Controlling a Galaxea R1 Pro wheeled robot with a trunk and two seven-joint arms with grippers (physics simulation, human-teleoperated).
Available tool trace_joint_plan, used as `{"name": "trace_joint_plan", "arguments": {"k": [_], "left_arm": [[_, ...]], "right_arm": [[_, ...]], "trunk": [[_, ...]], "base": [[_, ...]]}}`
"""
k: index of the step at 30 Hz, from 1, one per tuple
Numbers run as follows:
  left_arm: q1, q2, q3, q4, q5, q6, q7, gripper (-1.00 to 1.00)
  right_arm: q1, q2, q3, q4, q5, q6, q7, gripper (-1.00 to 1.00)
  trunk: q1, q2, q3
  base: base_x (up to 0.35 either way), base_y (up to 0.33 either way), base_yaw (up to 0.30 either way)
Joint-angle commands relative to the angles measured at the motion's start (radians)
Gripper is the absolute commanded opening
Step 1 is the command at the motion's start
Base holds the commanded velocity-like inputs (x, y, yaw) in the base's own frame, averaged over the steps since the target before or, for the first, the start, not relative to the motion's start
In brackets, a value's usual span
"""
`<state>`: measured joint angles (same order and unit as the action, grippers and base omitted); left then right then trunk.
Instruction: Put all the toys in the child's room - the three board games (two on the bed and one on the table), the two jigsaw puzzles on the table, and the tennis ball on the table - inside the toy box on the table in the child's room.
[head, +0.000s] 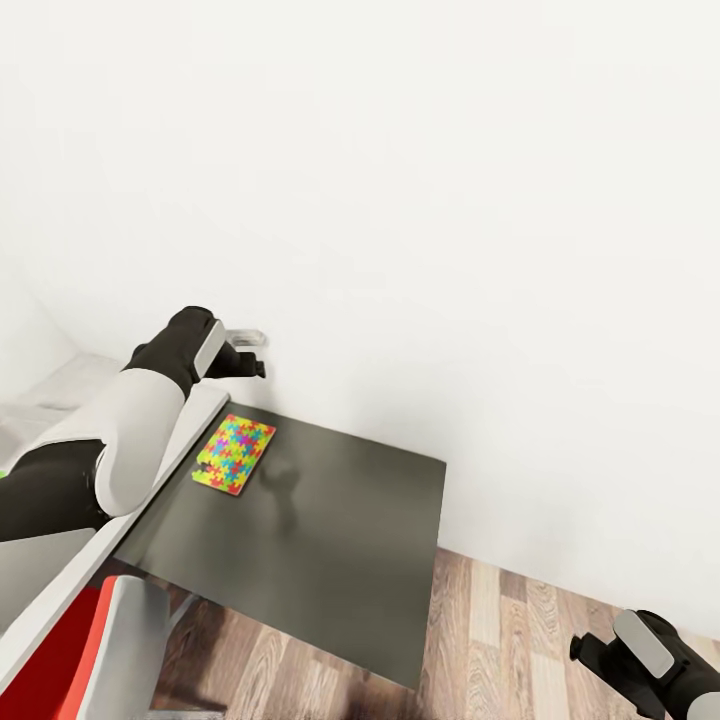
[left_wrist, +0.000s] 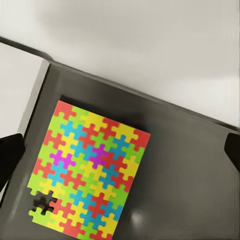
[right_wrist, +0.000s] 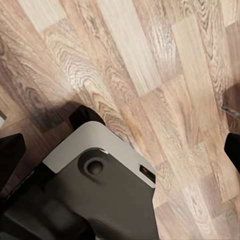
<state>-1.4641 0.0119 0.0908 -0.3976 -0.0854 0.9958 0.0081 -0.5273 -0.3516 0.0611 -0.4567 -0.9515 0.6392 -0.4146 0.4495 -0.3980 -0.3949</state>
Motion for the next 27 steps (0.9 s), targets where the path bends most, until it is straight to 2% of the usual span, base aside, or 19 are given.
{"name": "trace_joint_plan", "arguments": {"k": [1,16,27], "left_arm": [[-0.001,-0.001,0.008,0.000,-0.009,0.004,-0.004,1.00],[-0.001,0.006,0.006,0.010,-0.012,0.004,-0.014,1.00],[-0.001,0.030,0.006,0.073,-0.013,-0.004,-0.010,1.00]], "right_arm": [[0.000,-0.001,0.007,-0.002,-0.010,0.002,-0.009,1.00],[0.000,-0.001,0.008,-0.002,-0.010,0.002,-0.009,1.00],[0.000,-0.001,0.008,-0.002,-0.010,0.002,-0.009,1.00]], "trunk": [[0.001,-0.002,-0.003],[0.001,-0.002,-0.028],[0.001,-0.002,-0.046]], "base": [[0.000,0.000,0.000],[0.000,0.000,0.000],[0.000,0.000,0.000]]}}
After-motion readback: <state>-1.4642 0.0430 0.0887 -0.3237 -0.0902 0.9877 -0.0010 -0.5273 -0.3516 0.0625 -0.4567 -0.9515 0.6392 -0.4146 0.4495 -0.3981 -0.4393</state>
